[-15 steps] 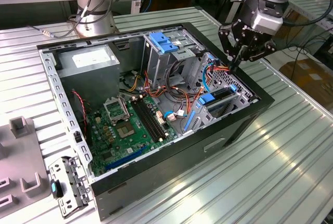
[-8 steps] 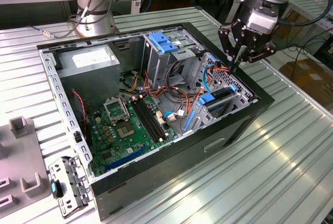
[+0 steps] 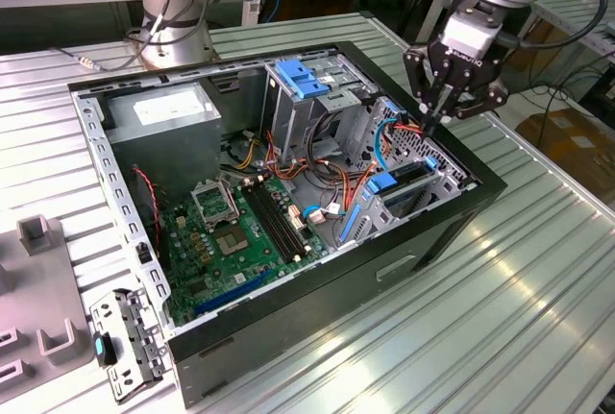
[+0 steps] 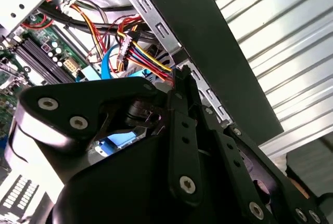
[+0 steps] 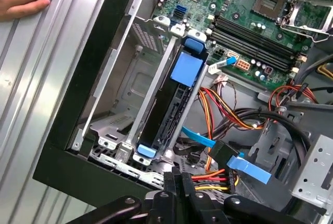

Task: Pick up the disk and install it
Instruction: 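Insert the first disk wire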

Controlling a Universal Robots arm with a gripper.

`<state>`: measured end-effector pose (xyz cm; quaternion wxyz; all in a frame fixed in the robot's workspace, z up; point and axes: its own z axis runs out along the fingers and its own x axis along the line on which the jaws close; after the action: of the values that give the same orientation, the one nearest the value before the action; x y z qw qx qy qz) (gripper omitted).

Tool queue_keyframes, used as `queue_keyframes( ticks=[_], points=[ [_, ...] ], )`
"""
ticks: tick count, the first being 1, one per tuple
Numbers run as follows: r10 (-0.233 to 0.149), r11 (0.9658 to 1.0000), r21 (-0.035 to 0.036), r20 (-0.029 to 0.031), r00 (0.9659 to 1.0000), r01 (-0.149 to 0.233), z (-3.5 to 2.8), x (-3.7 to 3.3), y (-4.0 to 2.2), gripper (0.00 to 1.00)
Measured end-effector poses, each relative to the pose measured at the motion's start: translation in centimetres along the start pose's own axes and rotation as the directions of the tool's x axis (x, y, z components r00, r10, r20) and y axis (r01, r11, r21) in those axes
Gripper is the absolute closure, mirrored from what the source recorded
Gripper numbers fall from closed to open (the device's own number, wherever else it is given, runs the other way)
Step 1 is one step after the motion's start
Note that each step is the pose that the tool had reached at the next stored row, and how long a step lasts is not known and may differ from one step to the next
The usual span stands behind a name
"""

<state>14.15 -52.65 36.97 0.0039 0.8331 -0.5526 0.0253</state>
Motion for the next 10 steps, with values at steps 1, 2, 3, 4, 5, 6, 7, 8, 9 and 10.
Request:
queue_keyframes(
  ticks=[1, 2, 3, 4, 5, 6, 7, 8, 9, 10],
  points=[
    [0.016, 0.9999, -0.0009, -0.0006, 0.9999, -0.016, 0.01, 0.0, 0.01, 0.84],
    [0.032, 0.9995, -0.0016, -0.0011, 0.9995, -0.032, 0.01, -0.01, 0.02, 0.84],
    [0.036, 0.9993, -0.0018, -0.0011, 0.9993, -0.036, 0.01, -0.03, 0.06, 0.84],
    [0.041, 0.9991, -0.002, -0.0012, 0.9991, -0.041, 0.0, -0.06, 0.13, 0.84],
    [0.047, 0.9989, -0.0023, -0.0013, 0.9989, -0.047, 0.0, -0.09, 0.22, 0.84],
    [0.059, 0.9982, -0.0029, -0.0018, 0.9982, -0.059, 0.01, -0.1, 0.23, 0.84],
    [0.077, 0.997, -0.0037, -0.0022, 0.997, -0.077, 0.02, -0.1, 0.24, 0.84],
    [0.092, 0.9957, -0.0044, -0.0026, 0.9958, -0.092, 0.03, -0.1, 0.24, 0.84],
    [0.11, 0.9939, -0.0052, -0.0031, 0.994, -0.11, 0.04, -0.11, 0.24, 0.84],
    [0.124, 0.9923, -0.0058, -0.0035, 0.9923, -0.124, 0.05, -0.11, 0.24, 0.84]
  ],
)
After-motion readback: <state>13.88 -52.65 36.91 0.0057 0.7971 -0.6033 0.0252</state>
